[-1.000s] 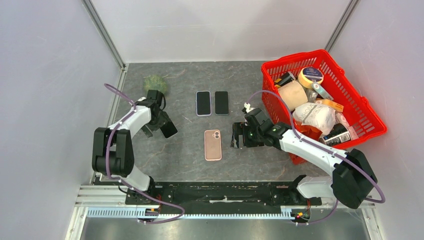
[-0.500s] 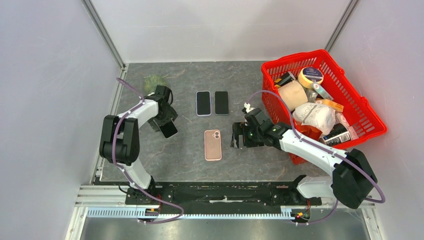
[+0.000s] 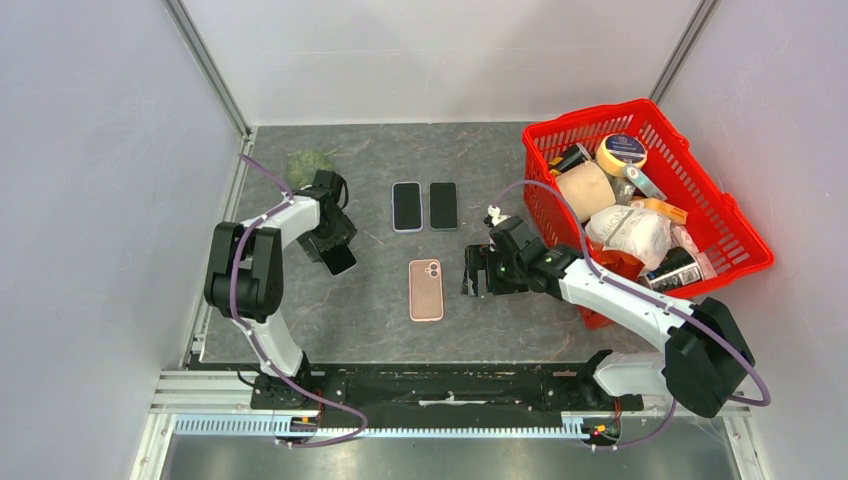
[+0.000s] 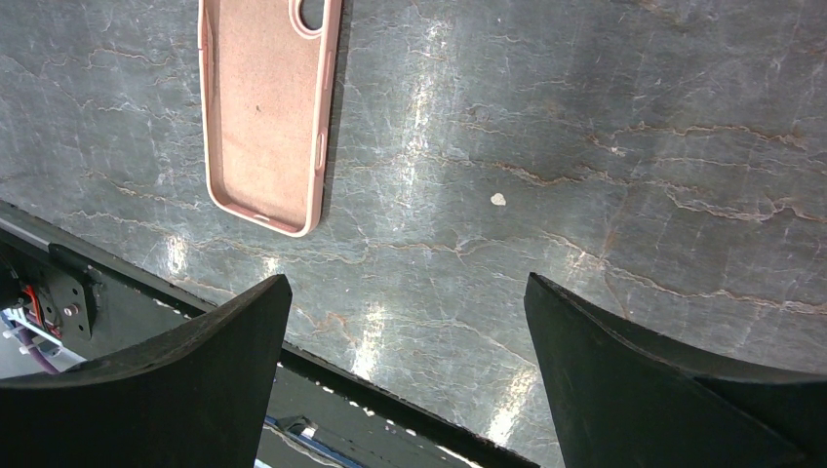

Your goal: Put the phone into the phone case

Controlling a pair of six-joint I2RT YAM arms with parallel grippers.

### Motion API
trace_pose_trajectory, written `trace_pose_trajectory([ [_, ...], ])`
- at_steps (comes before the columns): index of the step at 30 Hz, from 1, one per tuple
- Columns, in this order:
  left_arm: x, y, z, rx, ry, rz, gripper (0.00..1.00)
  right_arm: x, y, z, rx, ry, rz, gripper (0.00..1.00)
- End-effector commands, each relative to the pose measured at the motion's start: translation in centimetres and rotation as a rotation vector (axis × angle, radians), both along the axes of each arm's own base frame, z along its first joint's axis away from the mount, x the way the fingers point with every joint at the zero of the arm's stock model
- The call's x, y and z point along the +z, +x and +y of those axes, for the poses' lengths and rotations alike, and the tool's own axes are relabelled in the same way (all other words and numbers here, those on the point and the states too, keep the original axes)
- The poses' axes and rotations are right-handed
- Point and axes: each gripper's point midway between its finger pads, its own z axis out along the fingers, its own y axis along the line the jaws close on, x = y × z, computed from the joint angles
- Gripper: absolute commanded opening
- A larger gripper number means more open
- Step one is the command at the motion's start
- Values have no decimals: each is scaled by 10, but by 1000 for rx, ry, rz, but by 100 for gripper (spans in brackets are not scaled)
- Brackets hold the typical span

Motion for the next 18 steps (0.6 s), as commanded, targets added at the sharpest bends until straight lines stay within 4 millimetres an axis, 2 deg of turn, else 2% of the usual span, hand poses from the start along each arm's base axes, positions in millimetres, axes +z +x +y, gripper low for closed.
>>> trace_pose_trajectory([
  [1, -13, -11, -1, -36, -2, 22, 82, 6, 5, 2, 11, 17, -31, 97],
  [6, -16, -19, -15, -74, -39, 37, 59, 4, 5, 3, 12, 16, -26, 97],
  [11, -10, -27, -35, -122, -71, 16, 43, 2, 6, 2, 7, 6, -25, 97],
  [18, 10, -43, -78, -247, -134, -46, 39, -4, 8, 5, 9, -3, -1, 97],
])
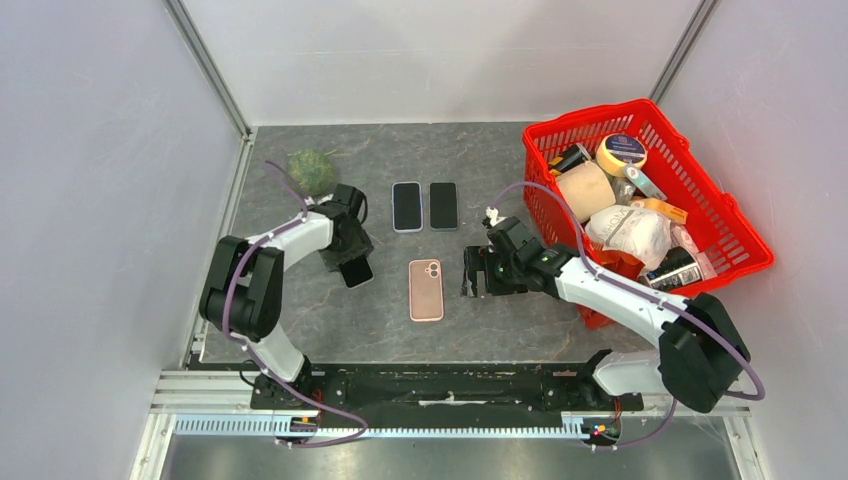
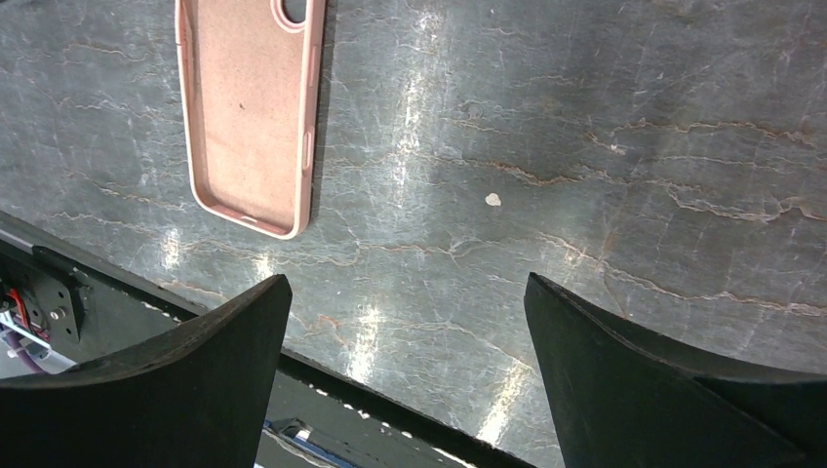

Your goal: Put the phone into the phone case

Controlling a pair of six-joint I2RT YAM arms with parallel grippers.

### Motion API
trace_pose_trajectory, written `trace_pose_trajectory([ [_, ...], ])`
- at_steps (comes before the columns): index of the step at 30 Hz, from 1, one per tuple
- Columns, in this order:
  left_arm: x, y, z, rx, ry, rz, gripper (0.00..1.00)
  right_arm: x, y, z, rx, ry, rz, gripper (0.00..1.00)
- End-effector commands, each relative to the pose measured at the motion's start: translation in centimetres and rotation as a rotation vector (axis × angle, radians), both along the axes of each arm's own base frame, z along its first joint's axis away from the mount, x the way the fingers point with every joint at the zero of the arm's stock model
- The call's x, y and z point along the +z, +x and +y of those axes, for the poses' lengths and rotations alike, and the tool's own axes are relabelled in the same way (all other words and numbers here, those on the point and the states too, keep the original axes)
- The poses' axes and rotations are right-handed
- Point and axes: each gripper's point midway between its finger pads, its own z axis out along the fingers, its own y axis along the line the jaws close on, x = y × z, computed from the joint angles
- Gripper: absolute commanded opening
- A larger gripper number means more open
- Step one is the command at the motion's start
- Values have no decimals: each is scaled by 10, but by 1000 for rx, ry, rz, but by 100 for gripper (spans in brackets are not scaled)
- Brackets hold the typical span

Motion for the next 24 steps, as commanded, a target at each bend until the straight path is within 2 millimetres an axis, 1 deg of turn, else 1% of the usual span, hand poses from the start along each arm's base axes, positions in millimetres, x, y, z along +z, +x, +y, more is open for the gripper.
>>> trace_pose_trajectory([
  [1, 10, -19, -42, -107, -112, -19, 39, 1, 8, 7, 10, 11, -11, 97],
  [6, 23, -30, -72, -190, -166, -57, 38, 4, 10, 17, 17, 41, 15, 97],
  [12, 32, -41, -99, -248, -248, -90, 38, 10, 12, 45, 25, 159, 67, 95],
  [17, 39, -46, -112, -264, -318, -114, 38, 16, 21, 74, 29, 263, 95, 87],
  [20, 44, -50, -119, -266, -372, -122, 38, 14, 26, 94, 37, 302, 116, 79],
  [24, 45, -53, -127, -268, -422, -124, 38, 9, 31, 121, 53, 337, 136, 72],
])
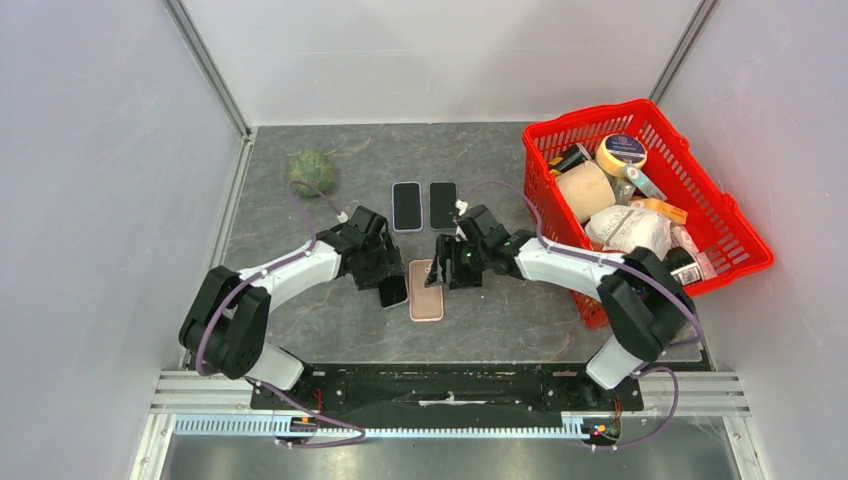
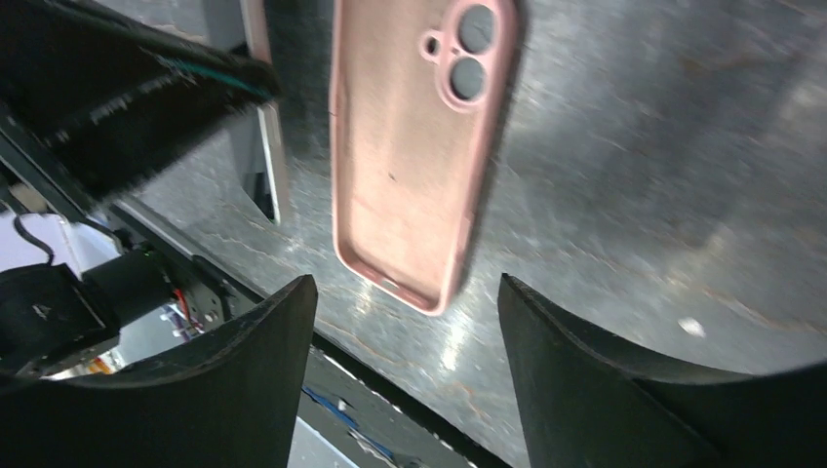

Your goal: Put the phone into the phone case

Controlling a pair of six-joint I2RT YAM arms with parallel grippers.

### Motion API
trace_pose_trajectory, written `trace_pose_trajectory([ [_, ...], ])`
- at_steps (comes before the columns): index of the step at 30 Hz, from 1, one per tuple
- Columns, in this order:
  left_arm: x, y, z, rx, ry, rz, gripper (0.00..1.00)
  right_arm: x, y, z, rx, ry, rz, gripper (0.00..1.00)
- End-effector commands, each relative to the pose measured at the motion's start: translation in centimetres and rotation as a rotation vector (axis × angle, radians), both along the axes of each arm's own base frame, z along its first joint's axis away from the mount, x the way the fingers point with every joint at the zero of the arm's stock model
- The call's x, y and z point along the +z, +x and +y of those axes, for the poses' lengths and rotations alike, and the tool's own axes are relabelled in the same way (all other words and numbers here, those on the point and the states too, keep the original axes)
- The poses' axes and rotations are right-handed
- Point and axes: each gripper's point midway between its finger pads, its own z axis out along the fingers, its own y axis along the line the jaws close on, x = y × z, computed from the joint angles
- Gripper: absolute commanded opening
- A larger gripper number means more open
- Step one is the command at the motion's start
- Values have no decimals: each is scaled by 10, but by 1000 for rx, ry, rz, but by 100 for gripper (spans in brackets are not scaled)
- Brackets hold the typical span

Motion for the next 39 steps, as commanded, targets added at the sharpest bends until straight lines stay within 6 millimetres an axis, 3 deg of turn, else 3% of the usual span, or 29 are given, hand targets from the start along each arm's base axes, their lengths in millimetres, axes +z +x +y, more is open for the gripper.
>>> trace_pose_trajectory([
  [1, 23, 7, -24, 4, -142, -56, 38, 21, 14, 50, 29, 143, -21, 70],
  [5, 27, 5, -29, -10, -174, -55, 38, 17, 14, 70, 36, 168, -15, 67],
  [14, 33, 2, -41, -21, -248, -55, 38, 4, 16, 83, 19, 200, 7, 58],
  [19, 38, 0, -50, -34, -288, -53, 37, 3, 17, 84, 6, 216, 2, 46],
  [22, 43, 0, -55, -47, -318, -60, 39, 2, 17, 86, 8, 225, 8, 31],
  [24, 48, -1, -58, -59, -334, -67, 46, 2, 17, 87, 6, 232, 11, 15],
  [27, 54, -3, -60, -73, -348, -81, 69, 1, 17, 85, -4, 231, 7, 0],
  [31, 67, -3, -55, -83, -328, -119, 88, 6, 20, 76, -37, 236, -9, 0],
  [37, 89, -3, -37, -49, -281, -206, 92, 19, 19, 50, -84, 220, -57, 0],
  [39, 88, -3, -29, -23, -253, -217, 92, 25, 16, 43, -89, 215, -77, 0],
])
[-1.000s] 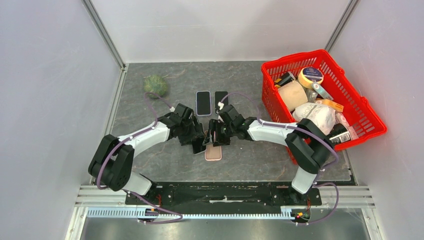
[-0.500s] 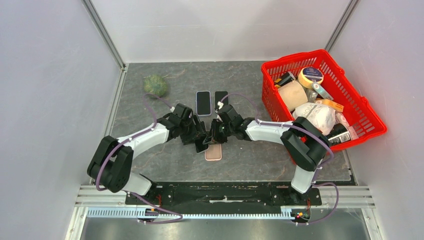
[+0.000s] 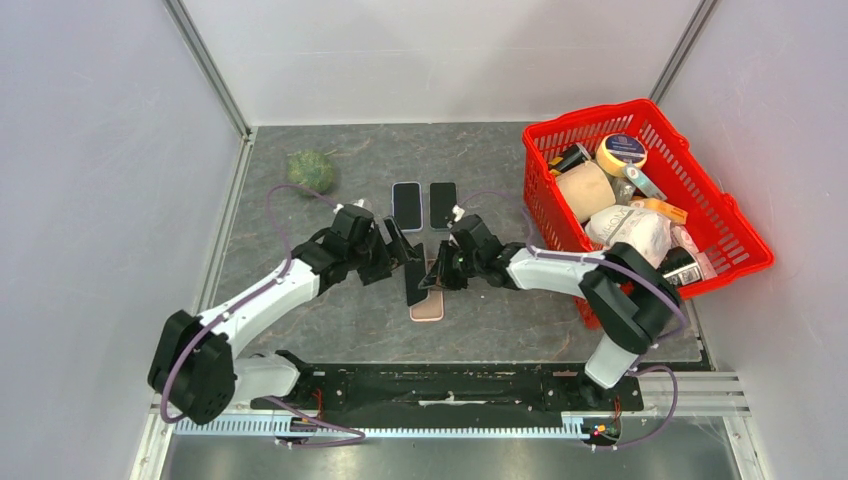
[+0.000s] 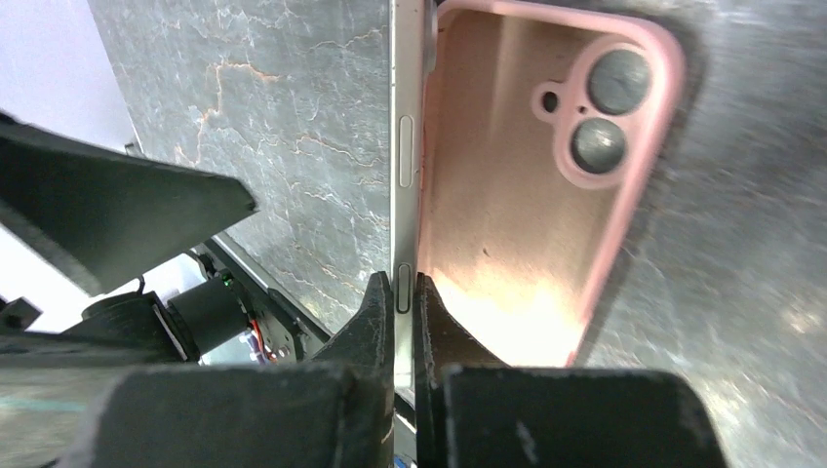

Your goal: Put the phone into the phone case

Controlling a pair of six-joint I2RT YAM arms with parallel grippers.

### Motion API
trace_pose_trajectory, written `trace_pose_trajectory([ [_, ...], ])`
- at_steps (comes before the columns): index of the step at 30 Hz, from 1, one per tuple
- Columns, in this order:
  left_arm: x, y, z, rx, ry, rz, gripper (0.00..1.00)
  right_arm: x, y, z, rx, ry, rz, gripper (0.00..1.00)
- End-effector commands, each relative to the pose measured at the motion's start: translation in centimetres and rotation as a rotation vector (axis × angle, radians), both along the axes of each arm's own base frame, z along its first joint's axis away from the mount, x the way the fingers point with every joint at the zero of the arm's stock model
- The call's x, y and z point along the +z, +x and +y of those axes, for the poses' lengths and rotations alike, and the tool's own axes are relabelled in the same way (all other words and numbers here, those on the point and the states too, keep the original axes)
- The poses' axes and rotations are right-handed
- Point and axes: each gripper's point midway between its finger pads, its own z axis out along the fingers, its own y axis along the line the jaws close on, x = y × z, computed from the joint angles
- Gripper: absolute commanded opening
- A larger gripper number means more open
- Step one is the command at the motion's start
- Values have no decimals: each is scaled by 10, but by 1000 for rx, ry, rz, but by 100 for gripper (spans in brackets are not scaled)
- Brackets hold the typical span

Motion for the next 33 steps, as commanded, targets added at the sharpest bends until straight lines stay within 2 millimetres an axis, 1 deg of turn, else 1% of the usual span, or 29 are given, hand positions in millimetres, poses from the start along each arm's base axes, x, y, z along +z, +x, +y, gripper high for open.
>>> trace_pose_trajectory([
  [1, 16, 2, 12, 39, 30, -55, 92, 43, 9, -10, -36, 50, -134, 0],
  [3, 5, 1, 17, 57, 60, -35, 88, 46, 7, -18, -52, 36, -144, 0],
  [6, -14, 2, 21, 74, 104, -1, 76, 46, 2, -24, -58, 25, -139, 0],
  [8, -26, 2, 21, 77, 113, 18, 62, 44, -1, -25, -59, 28, -131, 0],
  [10, -36, 2, 19, 77, 128, 33, 51, 41, -3, -26, -58, 31, -115, 0],
  [14, -54, 1, 19, 87, 175, 54, 32, 32, -8, -24, -50, 35, -79, 0],
  [15, -59, 0, 19, 87, 180, 60, 28, 30, -8, -23, -49, 38, -72, 0],
  [21, -77, -4, 16, 83, 219, 84, 17, 21, -13, -16, -22, 50, -35, 0],
  [27, -88, -8, 9, 75, 237, 106, 13, 11, -20, -19, -19, 39, -1, 0],
  [33, -91, -10, 3, 72, 238, 111, 11, 0, -29, -19, 1, 37, 54, 0],
])
